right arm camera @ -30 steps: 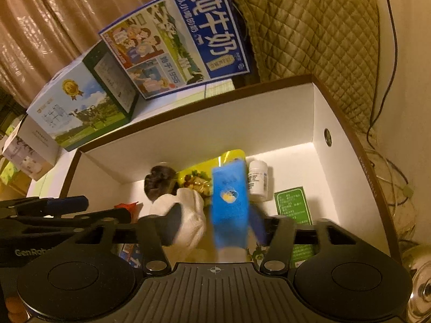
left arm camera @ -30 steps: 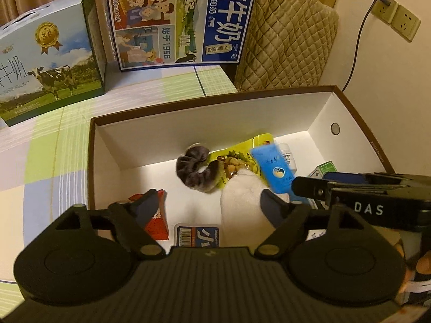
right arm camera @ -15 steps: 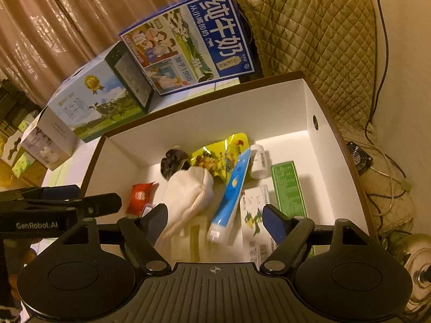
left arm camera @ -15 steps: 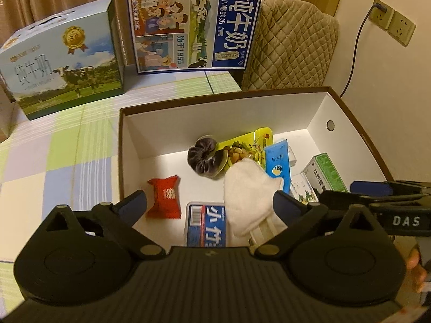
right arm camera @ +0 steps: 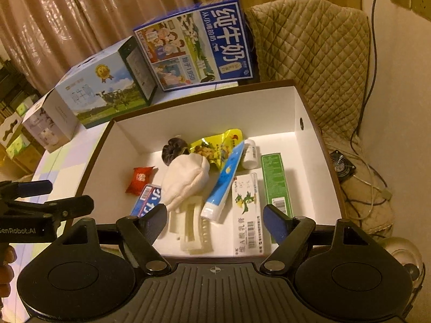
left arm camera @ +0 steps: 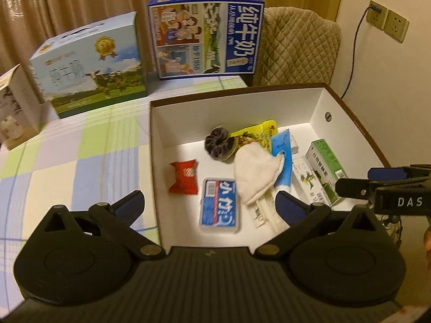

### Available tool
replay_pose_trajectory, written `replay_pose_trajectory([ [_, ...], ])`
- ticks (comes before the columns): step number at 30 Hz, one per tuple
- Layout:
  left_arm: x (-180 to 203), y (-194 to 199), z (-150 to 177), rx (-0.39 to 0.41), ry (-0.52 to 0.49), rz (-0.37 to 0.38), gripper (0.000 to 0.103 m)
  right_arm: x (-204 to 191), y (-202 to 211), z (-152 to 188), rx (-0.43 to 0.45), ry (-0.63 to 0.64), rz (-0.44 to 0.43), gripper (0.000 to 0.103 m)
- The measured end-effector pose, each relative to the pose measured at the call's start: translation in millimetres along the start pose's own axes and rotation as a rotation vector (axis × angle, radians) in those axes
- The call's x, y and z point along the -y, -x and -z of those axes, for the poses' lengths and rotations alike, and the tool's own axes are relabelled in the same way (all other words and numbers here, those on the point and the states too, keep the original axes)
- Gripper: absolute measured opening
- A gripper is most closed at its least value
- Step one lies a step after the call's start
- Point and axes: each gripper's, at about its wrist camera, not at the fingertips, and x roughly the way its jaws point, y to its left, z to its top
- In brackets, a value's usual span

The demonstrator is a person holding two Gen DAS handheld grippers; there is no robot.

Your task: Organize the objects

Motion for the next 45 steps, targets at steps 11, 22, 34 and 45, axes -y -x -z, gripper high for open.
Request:
replay_pose_trajectory([
  [11, -24.7, 47.0, 41.7, 0.02, 0.054, -0.044, 0.102, -35.5, 26.1, 33.0, -0.01, 0.036, -0.011, 0.076],
  [22, -67.1, 100.0, 95.4, 0.013, 0.122, -0.046, 0.102, -97.0, 50.3, 78.5, -0.027, 0.079, -0.025, 0.076],
  [34, -117.1, 156.1, 160.6, -0.008, 0.17, -0.069, 0.102, -170.0, 71.6, 137.2, -0.054, 0.13, -0.059, 0.076],
  [45, -149.4, 191.1, 209.0, -0.012, 0.162, -0.071, 0.102, -220.0, 86.9, 182.1, -0.059, 0.141, -0.074, 0.076],
])
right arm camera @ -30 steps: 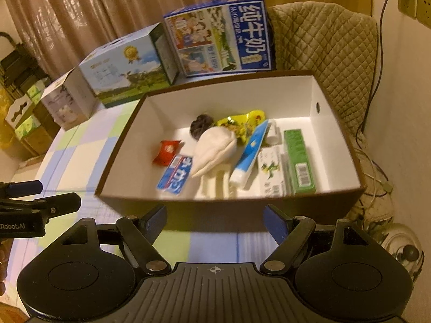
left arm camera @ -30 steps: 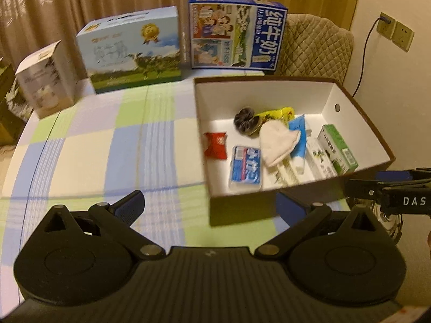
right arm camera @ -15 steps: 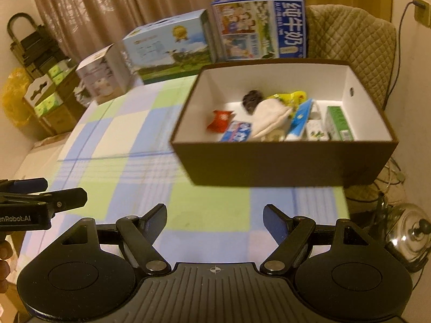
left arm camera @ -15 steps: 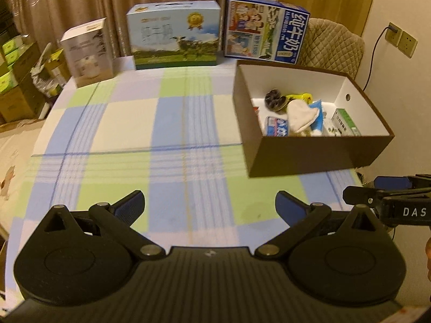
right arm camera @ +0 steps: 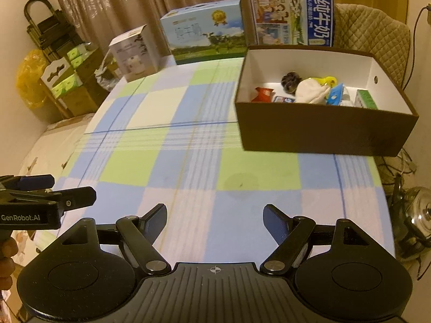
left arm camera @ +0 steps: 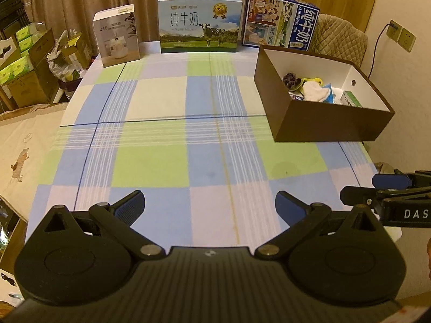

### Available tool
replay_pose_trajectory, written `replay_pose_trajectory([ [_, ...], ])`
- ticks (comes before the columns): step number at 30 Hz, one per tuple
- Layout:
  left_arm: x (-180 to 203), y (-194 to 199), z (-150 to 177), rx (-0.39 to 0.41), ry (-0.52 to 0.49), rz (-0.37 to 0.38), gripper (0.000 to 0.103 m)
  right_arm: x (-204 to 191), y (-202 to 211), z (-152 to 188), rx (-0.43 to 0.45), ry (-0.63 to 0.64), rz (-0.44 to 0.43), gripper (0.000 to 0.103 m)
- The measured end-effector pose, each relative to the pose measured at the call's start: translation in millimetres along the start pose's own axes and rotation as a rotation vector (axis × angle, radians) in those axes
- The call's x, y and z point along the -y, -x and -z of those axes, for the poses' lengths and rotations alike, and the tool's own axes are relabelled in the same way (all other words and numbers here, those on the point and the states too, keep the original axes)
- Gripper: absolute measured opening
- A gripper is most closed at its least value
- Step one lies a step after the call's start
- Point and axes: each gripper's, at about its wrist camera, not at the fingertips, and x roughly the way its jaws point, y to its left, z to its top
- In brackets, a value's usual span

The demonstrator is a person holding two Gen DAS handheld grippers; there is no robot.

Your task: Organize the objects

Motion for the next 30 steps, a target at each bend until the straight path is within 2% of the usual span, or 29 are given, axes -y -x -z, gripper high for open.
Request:
replay_pose_trajectory([
  [12, -28.7, 18.8, 29.1, -0.006, 0.003, -0.004, 0.102, -33.8, 4.5, 20.1, 0.003, 0.003, 0.002, 0.076],
  [30, -37.8, 25.0, 34.5, 0.002, 0.019, -0.006, 0.102, -44.8, 2.1, 22.5, -0.002, 0.024, -0.003, 0.076],
])
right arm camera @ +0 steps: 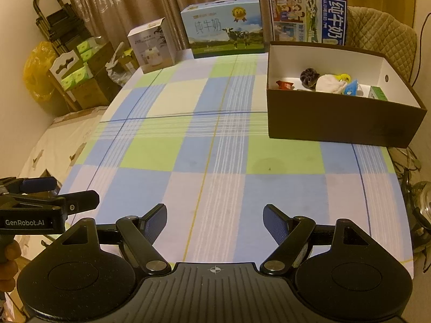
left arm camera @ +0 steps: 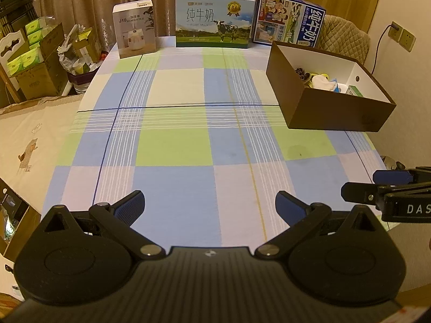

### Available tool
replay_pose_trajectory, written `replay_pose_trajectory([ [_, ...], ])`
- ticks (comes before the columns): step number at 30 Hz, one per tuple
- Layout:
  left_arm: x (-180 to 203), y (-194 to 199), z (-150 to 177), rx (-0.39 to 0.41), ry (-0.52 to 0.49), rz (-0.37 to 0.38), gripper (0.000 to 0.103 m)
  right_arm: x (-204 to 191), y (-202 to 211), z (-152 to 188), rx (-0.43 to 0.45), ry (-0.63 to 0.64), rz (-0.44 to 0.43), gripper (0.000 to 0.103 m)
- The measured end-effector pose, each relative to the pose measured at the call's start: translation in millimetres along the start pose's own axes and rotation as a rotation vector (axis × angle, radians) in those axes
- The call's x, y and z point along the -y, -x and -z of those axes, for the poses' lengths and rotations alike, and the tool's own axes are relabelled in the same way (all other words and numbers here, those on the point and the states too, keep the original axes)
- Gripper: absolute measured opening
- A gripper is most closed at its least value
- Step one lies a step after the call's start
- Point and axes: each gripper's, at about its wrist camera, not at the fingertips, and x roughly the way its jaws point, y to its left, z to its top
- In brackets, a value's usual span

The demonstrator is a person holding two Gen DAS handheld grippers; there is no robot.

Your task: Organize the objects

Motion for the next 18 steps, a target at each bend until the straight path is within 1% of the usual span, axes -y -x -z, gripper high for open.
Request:
replay_pose_trajectory([
  [11, 1.0, -1.6, -1.9, -0.003, 0.0, -0.001, 0.102, 1.5, -2.3, -2.1, -0.005, -0.001, 0.001, 0.076],
  [18, 5.9, -11.7, -10.4, -0.007, -0.004, 0.006, 0.102, 9.3, -5.3, -5.4, -0.01, 0.003, 0.0, 0.076],
])
